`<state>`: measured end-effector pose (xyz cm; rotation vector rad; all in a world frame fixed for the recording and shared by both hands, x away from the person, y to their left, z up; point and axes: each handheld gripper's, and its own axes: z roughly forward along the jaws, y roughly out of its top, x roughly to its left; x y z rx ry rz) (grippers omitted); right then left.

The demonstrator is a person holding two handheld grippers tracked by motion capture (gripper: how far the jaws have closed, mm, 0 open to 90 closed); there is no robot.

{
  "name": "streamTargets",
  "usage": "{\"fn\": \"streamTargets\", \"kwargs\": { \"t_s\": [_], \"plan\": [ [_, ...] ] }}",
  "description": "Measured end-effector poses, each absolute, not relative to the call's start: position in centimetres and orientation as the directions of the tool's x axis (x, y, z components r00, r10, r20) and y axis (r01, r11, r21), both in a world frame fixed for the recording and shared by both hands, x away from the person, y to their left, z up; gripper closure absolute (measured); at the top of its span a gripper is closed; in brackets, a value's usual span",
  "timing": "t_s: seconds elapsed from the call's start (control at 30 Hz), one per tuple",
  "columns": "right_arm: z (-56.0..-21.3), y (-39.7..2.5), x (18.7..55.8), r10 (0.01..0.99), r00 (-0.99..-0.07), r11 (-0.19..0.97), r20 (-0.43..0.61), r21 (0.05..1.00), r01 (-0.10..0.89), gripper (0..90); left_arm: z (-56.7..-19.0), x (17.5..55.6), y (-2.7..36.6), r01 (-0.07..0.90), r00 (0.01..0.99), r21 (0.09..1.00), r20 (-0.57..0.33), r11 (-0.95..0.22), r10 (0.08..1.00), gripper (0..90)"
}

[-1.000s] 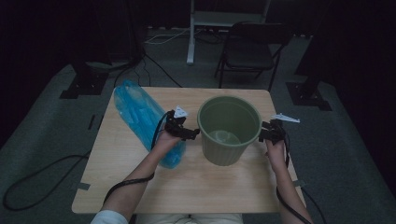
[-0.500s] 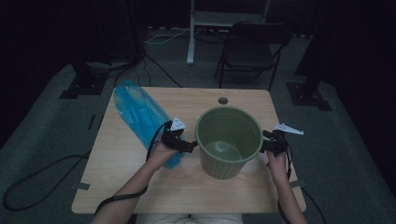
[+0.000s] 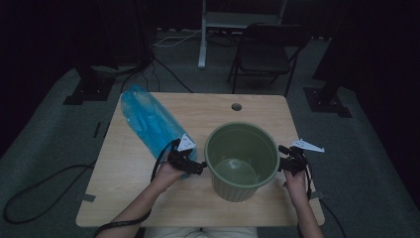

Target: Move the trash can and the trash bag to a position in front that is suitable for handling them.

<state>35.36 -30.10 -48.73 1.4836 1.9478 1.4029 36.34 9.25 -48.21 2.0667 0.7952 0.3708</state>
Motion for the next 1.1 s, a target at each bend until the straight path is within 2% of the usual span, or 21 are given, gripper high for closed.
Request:
{"fn": "streamTargets", "kwargs": {
  "t_s": [0.33, 0.4, 0.67, 0.83, 0.9, 1.07, 1.1],
  "plan": [
    [-49.0, -30.1, 34.2, 0.855, -0.417, -0.029, 0.307, 0.832, 0.554, 15.3, -48.6, 35.3, 9.4, 0.412, 0.757, 0.814, -0.056, -0.41, 0.65, 1.7],
    [-49.2, -30.2, 34.3, 0.852, -0.418, -0.033, 0.315, 0.83, 0.557, 12.8, -48.8, 35.4, 9.6, 0.421, 0.754, 0.806, -0.055, -0.417, 0.654, 1.7],
    [-50.3, -30.7, 34.4, 0.858, -0.384, -0.072, 0.342, 0.819, 0.57, 12.8, -51.1, 37.4, 13.2, 0.536, 0.625, 0.742, -0.028, -0.403, 0.78, 1.7],
    [-51.1, -31.0, 34.6, 0.862, -0.367, -0.08, 0.349, 0.81, 0.581, 12.8, -53.0, 38.3, 14.1, 0.591, 0.59, 0.695, -0.024, -0.411, 0.807, 1.8],
    [-51.2, -31.0, 34.7, 0.864, -0.362, -0.081, 0.35, 0.806, 0.586, 12.8, -53.6, 38.6, 14.2, 0.605, 0.575, 0.681, -0.015, -0.413, 0.818, 5.4],
    [-51.4, -31.2, 34.7, 0.868, -0.354, -0.082, 0.348, 0.804, 0.589, 12.8, -54.1, 39.3, 14.4, 0.624, 0.561, 0.67, -0.027, -0.401, 0.828, 7.6],
    [-51.4, -31.3, 34.7, 0.868, -0.354, -0.081, 0.348, 0.804, 0.589, 12.8, -54.0, 39.3, 14.3, 0.619, 0.56, 0.672, -0.014, -0.407, 0.828, 12.2]
  ]
}}
